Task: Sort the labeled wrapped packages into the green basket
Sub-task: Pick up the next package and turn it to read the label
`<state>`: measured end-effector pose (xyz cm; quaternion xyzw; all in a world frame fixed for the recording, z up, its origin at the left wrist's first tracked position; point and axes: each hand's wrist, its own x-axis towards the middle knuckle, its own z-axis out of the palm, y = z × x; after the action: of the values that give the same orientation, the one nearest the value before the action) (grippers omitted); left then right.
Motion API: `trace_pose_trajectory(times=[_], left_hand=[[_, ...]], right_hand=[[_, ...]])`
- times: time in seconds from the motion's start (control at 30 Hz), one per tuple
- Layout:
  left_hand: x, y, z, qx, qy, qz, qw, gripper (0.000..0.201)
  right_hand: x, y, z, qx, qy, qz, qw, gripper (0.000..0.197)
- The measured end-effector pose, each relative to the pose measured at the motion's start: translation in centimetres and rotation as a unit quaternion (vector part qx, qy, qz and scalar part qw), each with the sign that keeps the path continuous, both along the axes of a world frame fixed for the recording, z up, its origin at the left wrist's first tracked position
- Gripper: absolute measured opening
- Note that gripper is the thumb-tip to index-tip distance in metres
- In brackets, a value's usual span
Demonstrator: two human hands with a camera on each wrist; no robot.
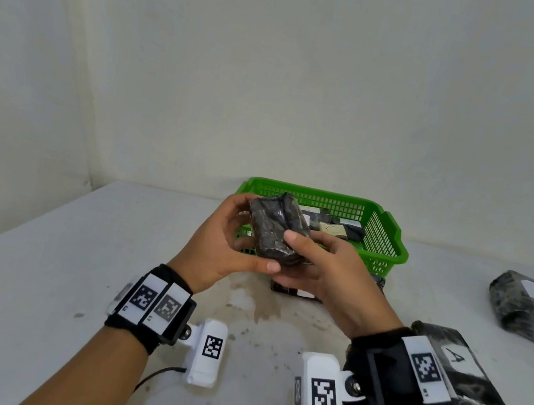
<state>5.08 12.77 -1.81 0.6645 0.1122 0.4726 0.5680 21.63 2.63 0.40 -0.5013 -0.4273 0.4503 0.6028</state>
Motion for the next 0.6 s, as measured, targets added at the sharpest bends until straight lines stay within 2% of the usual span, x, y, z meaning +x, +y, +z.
trace_pose_trajectory(times=[0.03,0.1,0.17,0.23,0.33,0.47,0.5,0.6], left_hand=[[0.0,-0.1,0.1,-0.014,0.002,-0.016,1.0,0.089],[-0.1,-0.4,0.3,-0.046,-0.003,-0.036,0.998,0.073],[0.0,-0.4,0.4,-0.077,-0.016,-0.029,0.996,0.047],[0.3,-0.4,0.5,-0.098,-0.011,-0.01,0.995,0.034],[0.8,-0.4,0.5,-0.104,0.0,0.017,0.994,0.042],[0.9,-0.5,0.4,-0.116,-0.001,0.023,0.993,0.064],[0.8,-0.5,0.4,-0.114,0.008,0.021,0.993,0.063],[0.5,-0.6,0.4,-0.098,0.036,0.024,0.994,0.042]], right_hand=[[0.1,0.1,0.0,0.007,0.005,-0.012,1.0,0.046],[0.5,0.1,-0.1,0.008,-0.023,-0.028,0.999,0.03],[0.7,0.1,-0.2,0.013,-0.071,-0.038,0.997,0.023],[0.7,0.1,-0.2,0.019,-0.081,-0.054,0.995,0.023],[0.5,0.3,-0.2,0.03,-0.052,-0.075,0.995,0.031],[0.5,0.3,-0.4,0.031,-0.036,-0.062,0.997,0.039],[0.5,0.3,-0.5,0.035,-0.044,-0.062,0.996,0.037],[0.7,0.4,-0.8,0.049,-0.079,-0.071,0.993,0.032]])
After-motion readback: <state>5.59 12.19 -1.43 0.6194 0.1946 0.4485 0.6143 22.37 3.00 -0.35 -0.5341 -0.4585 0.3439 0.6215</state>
